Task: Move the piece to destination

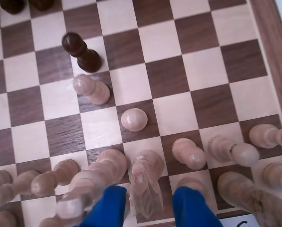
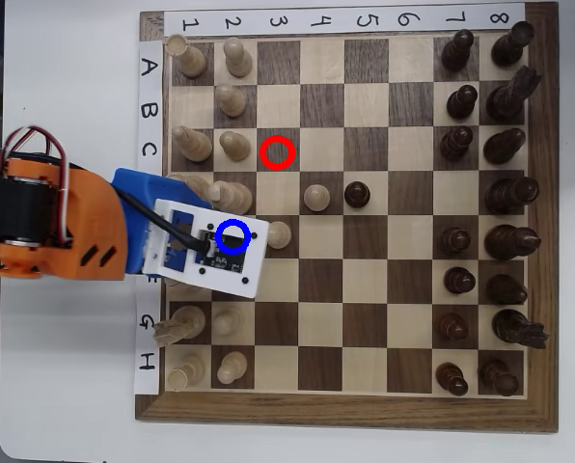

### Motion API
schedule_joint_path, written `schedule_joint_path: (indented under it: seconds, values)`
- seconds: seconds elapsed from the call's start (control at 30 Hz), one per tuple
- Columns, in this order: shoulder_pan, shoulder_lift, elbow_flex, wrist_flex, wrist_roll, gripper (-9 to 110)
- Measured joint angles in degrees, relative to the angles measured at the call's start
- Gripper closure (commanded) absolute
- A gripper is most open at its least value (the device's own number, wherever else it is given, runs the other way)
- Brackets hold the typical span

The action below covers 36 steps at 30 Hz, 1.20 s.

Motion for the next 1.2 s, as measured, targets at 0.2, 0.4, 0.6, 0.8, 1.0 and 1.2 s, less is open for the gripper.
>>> schedule_joint_path:
  seconds: [0.2, 0.4, 0.6, 0.8, 1.0, 1.2]
  values:
    - [0.97, 0.0, -11.16, 5.27, -1.05, 99]
    - [6.24, 1.05, -19.51, 6.33, -10.11, 100]
    - [17.05, 4.83, -20.57, 1.49, -25.31, 101]
    - [29.79, 8.17, -20.57, -4.04, -39.46, 101]
    - [42.28, 12.57, -20.57, -6.42, -53.09, 101]
    - [56.69, 19.95, -14.68, -8.96, -66.88, 101]
